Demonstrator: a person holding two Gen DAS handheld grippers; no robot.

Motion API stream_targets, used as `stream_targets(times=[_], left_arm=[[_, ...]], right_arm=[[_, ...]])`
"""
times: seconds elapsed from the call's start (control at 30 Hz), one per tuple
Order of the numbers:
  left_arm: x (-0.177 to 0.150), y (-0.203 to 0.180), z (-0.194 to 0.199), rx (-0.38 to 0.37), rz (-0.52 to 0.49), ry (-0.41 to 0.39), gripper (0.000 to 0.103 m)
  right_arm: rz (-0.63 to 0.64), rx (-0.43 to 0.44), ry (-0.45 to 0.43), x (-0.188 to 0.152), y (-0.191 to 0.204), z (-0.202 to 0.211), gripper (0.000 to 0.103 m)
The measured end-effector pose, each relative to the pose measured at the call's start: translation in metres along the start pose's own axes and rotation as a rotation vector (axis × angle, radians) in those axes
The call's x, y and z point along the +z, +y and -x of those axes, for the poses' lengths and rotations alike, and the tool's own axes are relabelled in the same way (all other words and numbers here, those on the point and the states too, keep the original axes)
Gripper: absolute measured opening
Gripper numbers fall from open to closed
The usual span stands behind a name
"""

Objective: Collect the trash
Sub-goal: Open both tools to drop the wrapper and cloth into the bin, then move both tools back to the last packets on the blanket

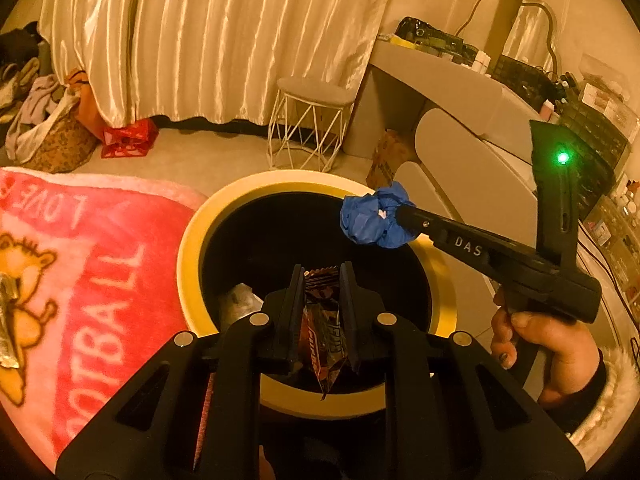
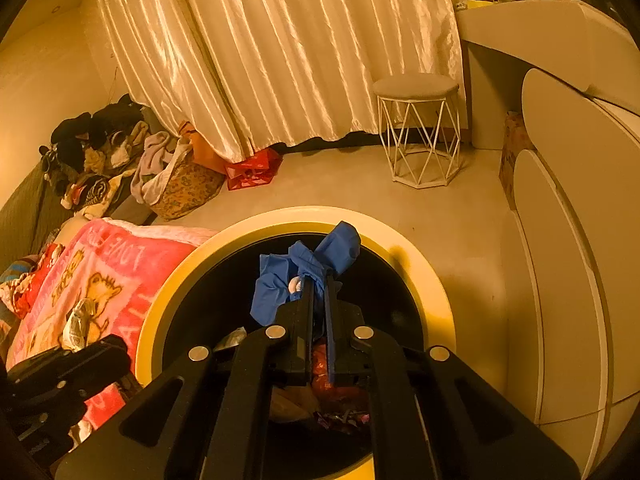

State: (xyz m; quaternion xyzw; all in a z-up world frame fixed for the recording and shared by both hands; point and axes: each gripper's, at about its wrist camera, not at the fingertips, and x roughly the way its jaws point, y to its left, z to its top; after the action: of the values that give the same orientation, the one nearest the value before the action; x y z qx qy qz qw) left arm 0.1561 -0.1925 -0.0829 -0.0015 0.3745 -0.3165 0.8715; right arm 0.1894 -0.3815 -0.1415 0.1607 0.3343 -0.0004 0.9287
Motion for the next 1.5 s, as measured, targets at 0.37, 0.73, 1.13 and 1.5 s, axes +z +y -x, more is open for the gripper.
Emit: stream_targets(times=[0.37,0.73,1.13,1.5], left_arm=[[0.0,-0.002,-0.015,-0.005,-0.001,0.029,0.013],[0.0,0.004,-0.016,-0.005,0.049,0.023,0.07],[0.002,0.022,0.021,0.078,0.093,-0.057,0.092],[0.001,0.071,0.07,0.203,0.16,-0.15,0.092]], right_arm=[[-0.013,-0.002,0.0,-0.001,-0.009,-0.003,0.005],[-0.066,0.014,-0.023,0.001,-0.013,0.002,0.042],[-0.05,0.043,-0.066,0.003,0.005,0.015,0.071],[0.043,0.128,-0.084,0.003,0.056,0.023,0.074]])
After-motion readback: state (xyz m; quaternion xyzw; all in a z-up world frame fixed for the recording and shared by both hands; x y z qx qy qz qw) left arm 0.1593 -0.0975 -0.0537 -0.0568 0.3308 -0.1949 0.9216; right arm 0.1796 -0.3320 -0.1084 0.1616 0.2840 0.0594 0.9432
